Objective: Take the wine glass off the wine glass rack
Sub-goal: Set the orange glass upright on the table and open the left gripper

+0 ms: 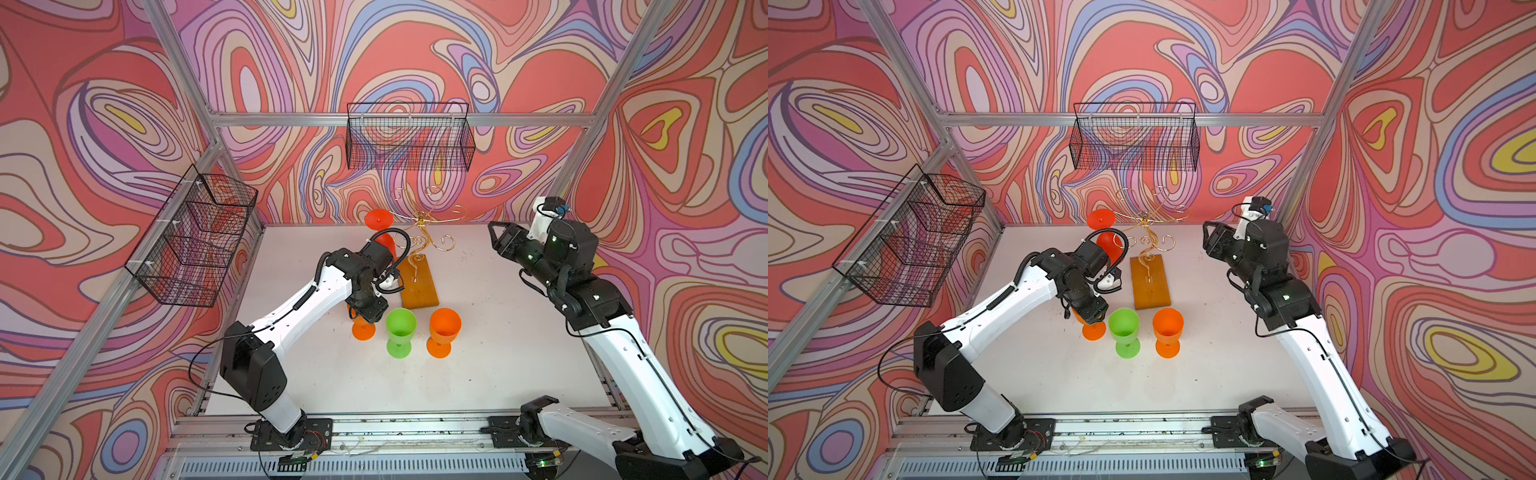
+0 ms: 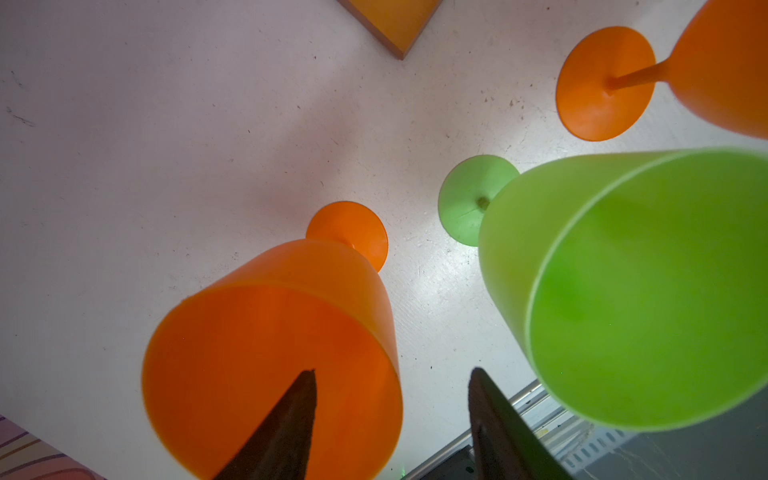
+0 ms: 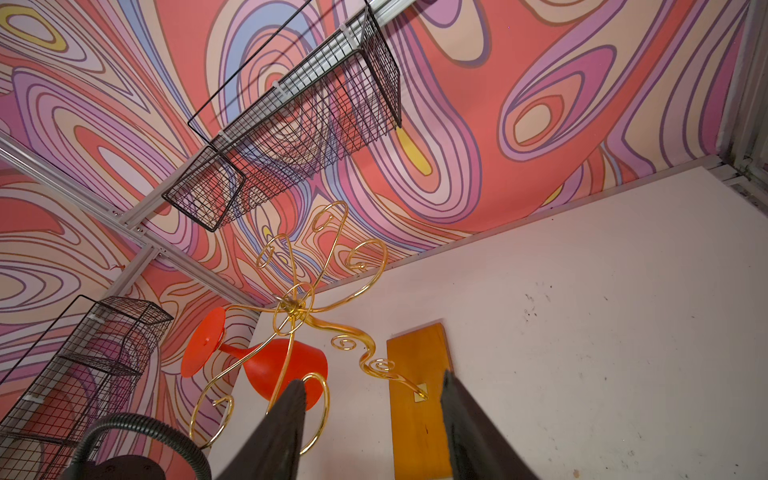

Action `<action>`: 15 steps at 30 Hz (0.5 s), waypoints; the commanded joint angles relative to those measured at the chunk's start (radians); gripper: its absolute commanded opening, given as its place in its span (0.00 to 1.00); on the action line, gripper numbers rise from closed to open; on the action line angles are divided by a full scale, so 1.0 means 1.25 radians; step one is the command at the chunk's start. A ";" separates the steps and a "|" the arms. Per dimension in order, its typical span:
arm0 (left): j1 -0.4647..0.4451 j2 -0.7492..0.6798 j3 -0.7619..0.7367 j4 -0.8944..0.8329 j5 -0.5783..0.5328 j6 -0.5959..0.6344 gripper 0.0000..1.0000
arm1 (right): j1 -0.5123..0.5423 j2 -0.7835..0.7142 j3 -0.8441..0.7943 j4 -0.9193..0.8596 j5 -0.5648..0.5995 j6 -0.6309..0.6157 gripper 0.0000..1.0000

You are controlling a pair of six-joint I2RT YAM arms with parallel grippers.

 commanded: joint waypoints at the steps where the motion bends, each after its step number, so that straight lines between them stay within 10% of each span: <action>1: 0.000 -0.040 0.036 -0.035 0.003 -0.006 0.68 | -0.004 -0.014 -0.011 -0.008 0.012 -0.010 0.55; 15: 0.000 -0.193 0.129 -0.074 0.096 -0.006 0.75 | -0.003 -0.015 -0.016 -0.004 0.008 -0.006 0.55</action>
